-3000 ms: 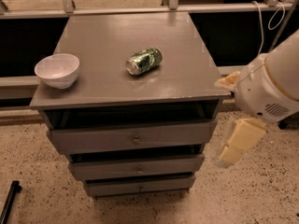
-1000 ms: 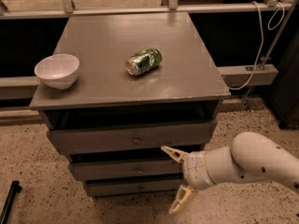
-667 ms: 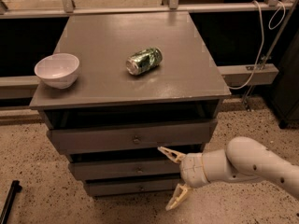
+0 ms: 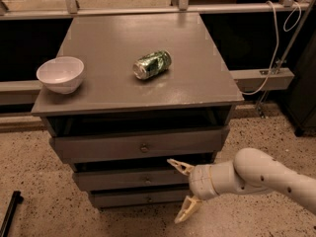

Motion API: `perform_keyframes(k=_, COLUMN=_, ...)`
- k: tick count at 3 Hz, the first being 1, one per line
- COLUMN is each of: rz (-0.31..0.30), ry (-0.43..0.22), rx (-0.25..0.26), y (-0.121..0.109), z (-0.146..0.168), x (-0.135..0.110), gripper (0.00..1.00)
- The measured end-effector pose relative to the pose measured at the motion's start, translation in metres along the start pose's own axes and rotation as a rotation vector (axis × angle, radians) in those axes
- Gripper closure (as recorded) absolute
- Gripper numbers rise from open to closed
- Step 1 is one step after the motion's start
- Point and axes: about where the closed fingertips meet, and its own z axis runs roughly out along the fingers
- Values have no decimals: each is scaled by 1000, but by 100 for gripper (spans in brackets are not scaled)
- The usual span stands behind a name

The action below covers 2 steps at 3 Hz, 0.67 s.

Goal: Open middle drawer

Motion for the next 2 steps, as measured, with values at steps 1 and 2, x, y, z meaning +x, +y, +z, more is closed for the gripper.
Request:
perform_keyframes(k=1, rz=13, ry=112, rx=20, y=3, z=13, x=35, gripper=0)
perform_keyframes(k=2, rz=-38, ry=236, rx=73, y=-6, z=37, x=83, gripper=0)
